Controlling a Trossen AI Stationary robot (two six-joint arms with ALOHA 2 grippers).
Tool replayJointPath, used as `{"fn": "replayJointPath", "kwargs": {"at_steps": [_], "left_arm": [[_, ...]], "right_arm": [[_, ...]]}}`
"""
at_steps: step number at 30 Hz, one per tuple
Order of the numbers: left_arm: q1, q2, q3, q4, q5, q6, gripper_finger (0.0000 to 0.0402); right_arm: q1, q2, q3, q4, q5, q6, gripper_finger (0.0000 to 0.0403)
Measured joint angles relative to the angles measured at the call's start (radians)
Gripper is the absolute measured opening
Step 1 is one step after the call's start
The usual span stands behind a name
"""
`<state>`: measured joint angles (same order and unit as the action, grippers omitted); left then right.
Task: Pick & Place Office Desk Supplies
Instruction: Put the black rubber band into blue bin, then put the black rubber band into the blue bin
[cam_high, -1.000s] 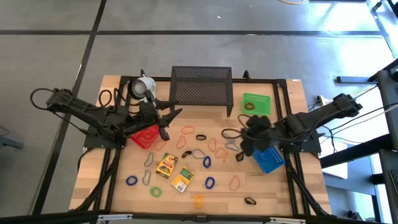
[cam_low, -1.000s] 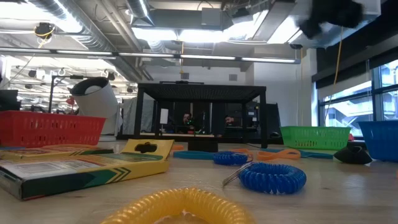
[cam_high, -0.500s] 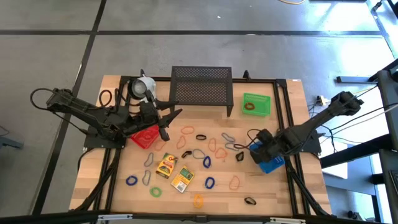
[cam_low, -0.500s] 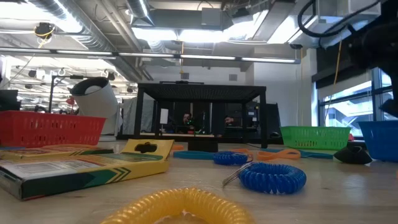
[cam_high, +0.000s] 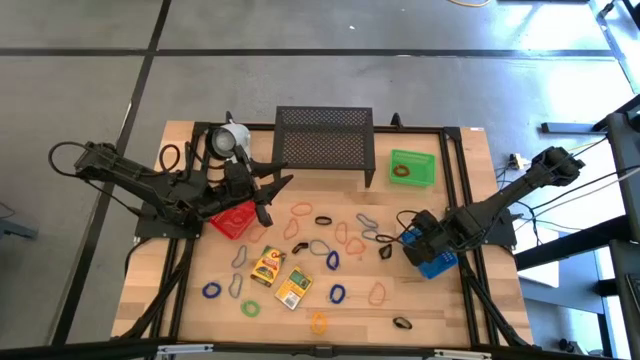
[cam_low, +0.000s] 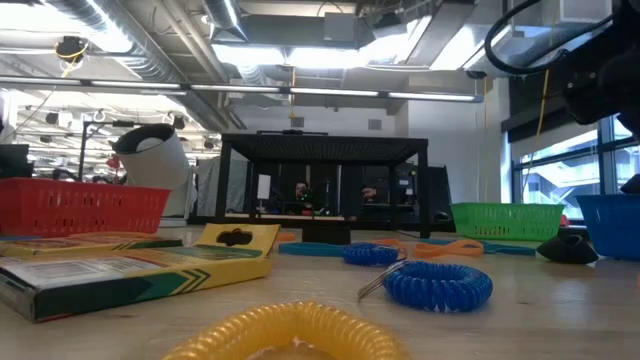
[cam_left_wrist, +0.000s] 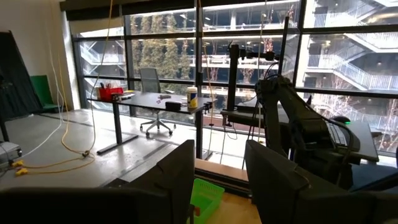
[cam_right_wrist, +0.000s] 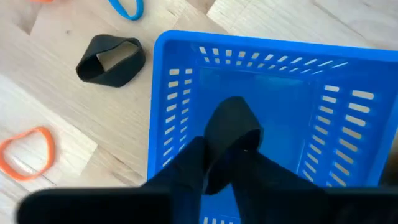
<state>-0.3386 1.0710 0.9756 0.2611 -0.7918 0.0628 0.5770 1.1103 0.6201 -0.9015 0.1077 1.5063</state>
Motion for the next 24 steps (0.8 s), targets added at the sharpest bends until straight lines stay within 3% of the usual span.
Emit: {"fn": "replayJointPath", "kwargs": {"at_steps": [12, 17, 21, 24], "left_arm": [[0.0, 0.0, 0.0, -0.003, 0.0, 0.002, 0.0136], [0.0, 0.0, 0.0, -0.029, 0.0, -0.023, 0.0136], [0.0, 0.0, 0.0, -0.165, 0.007, -0.165, 0.0136], [0.0, 0.0, 0.0, -0.323, 0.068, -0.318, 0.0136]], "right_arm": [[0.0, 0.0, 0.007, -0.068, -0.023, -0.153, 0.021], [0.0, 0.001, 0.072, -0.095, -0.007, -0.28, 0.0221], [-0.012, 0.0, 0.144, -0.112, 0.056, -0.365, 0.0215], [-0.026, 0.0, 0.193, -0.109, 0.097, -0.418, 0.021]]}}
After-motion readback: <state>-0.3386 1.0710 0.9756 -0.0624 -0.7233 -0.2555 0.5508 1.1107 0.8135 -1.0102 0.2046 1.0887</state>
